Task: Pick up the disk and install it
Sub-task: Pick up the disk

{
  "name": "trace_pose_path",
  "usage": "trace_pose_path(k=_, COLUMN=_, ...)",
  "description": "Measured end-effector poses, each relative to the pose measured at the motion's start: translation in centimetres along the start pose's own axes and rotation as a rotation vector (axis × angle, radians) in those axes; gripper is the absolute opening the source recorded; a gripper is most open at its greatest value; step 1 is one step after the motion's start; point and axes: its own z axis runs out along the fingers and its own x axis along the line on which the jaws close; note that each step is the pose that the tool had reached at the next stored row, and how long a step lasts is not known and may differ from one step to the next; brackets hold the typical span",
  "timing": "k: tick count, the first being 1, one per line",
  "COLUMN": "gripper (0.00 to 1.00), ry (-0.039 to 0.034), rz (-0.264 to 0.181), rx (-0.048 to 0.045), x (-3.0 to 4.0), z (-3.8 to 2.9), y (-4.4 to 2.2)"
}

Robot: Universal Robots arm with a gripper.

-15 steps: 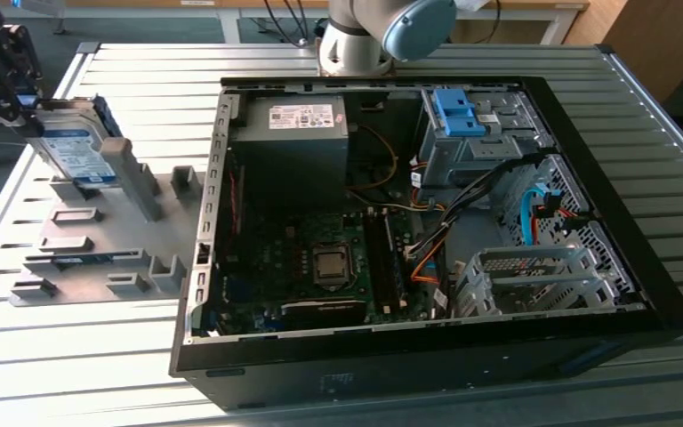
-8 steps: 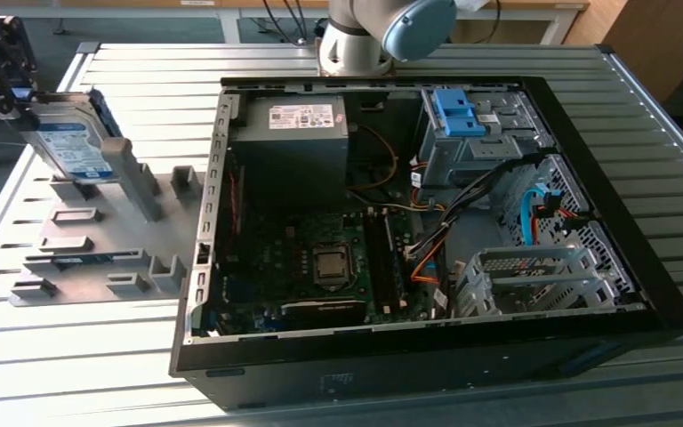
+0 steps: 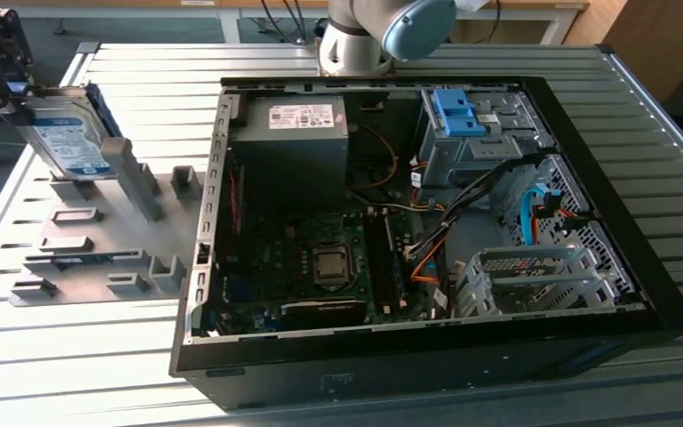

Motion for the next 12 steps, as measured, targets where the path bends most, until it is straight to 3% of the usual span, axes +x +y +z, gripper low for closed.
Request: trace_pose_path(k=12, gripper=0.37, ry=0.0002, rz=0.000, rx=-0.0001, x=0.01, z=-1.37, y=-0.01)
